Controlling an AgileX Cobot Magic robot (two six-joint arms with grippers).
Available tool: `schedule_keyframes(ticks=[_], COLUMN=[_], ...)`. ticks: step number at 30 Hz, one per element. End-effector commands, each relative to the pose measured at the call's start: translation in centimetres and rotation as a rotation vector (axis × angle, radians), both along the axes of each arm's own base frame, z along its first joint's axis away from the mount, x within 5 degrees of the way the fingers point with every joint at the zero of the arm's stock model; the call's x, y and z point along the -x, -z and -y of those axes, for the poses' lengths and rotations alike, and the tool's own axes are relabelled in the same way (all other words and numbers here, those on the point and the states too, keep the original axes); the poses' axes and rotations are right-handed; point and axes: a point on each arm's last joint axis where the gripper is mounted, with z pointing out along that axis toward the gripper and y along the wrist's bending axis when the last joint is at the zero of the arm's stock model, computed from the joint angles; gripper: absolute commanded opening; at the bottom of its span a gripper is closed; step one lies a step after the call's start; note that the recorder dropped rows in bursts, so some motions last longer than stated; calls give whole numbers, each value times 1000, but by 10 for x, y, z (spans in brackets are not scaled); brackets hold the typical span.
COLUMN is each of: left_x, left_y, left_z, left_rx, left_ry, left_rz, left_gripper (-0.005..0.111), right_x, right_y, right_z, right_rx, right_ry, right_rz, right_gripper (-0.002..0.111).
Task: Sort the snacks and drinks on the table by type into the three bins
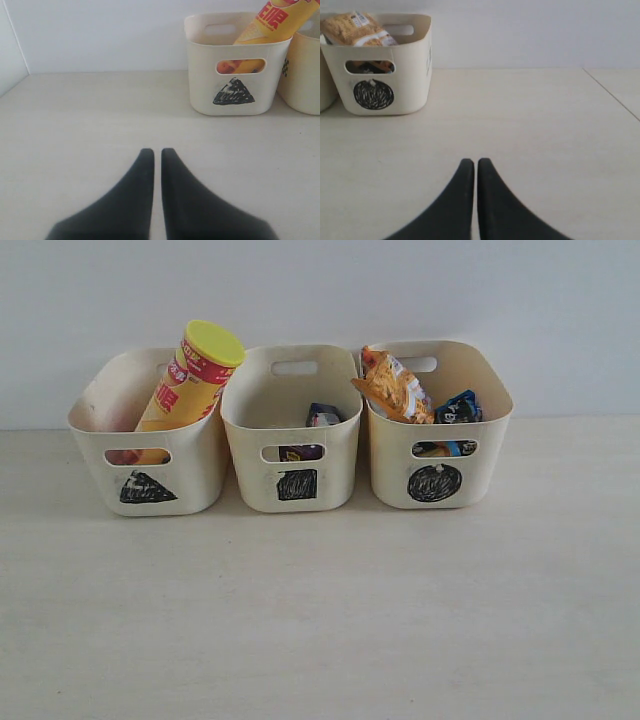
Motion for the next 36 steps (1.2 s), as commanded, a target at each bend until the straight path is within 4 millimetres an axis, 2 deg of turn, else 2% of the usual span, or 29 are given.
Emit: schedule_keyframes(ticks=[1, 36], left_x=[0, 0], left_y=[1, 1], left_z=[0, 0], left_rx=[-5, -5], left_ry=[0, 0], left_rz=[4, 4], left_gripper=[4, 4], right_x=[1, 1], right_y=[3, 5], right_z=[1, 1], right_rx=[35, 0], right_ry=[3, 10], right_rz=[-23, -46], right_gripper=[0, 0])
